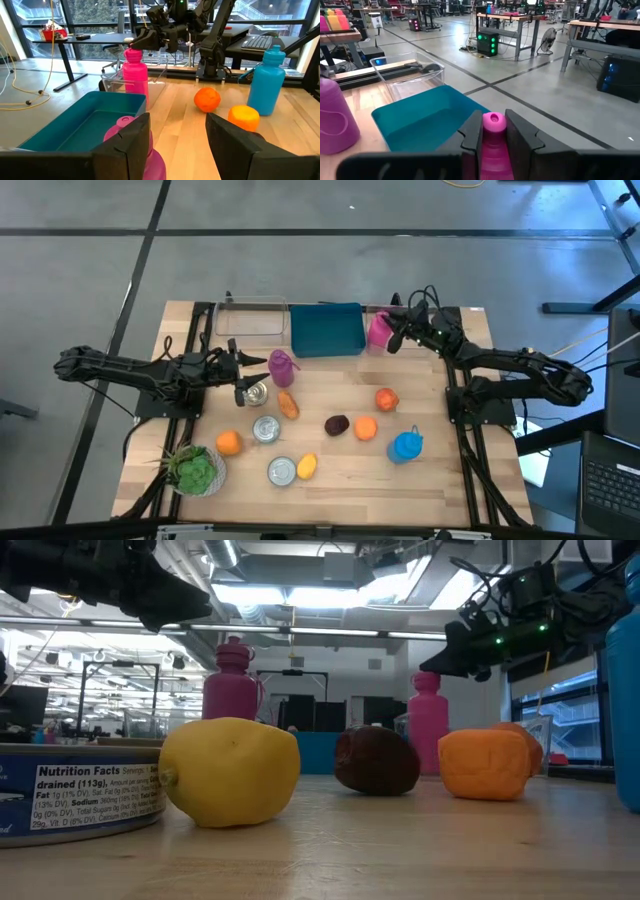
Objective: Pick & Place Food Item
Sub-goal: Put the pink water bottle into the right transparent bin
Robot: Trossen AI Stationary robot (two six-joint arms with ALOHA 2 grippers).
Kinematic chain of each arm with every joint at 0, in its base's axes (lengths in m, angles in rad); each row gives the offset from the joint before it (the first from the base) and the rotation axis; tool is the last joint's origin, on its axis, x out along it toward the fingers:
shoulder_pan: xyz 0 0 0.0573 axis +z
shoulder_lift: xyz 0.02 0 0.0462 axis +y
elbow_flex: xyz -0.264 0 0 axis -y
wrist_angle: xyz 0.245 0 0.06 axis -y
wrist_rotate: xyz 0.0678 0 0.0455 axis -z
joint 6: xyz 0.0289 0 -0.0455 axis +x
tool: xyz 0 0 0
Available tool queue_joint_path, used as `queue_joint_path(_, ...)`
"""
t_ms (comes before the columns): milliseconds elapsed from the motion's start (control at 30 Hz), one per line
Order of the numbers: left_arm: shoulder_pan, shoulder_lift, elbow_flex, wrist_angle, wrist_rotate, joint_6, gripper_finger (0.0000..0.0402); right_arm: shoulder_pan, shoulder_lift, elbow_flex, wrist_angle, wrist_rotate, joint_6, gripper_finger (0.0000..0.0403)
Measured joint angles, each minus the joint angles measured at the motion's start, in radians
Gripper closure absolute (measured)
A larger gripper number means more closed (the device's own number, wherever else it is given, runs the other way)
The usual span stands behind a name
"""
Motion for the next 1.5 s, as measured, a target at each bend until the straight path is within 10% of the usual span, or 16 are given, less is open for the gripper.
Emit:
queue_joint_path(467, 0.000, 0.000, 0.000, 0.000, 0.000, 0.000, 0.0216, 0.011, 0.000, 0.000, -0.008, 0.000, 0.001, 0.0334)
queue_joint_path(1500, 0.000, 0.000, 0.000, 0.000, 0.000, 0.000, 0.0215, 0.011, 0.001, -0.001, -0.009, -0.059, 0.011, 0.0168)
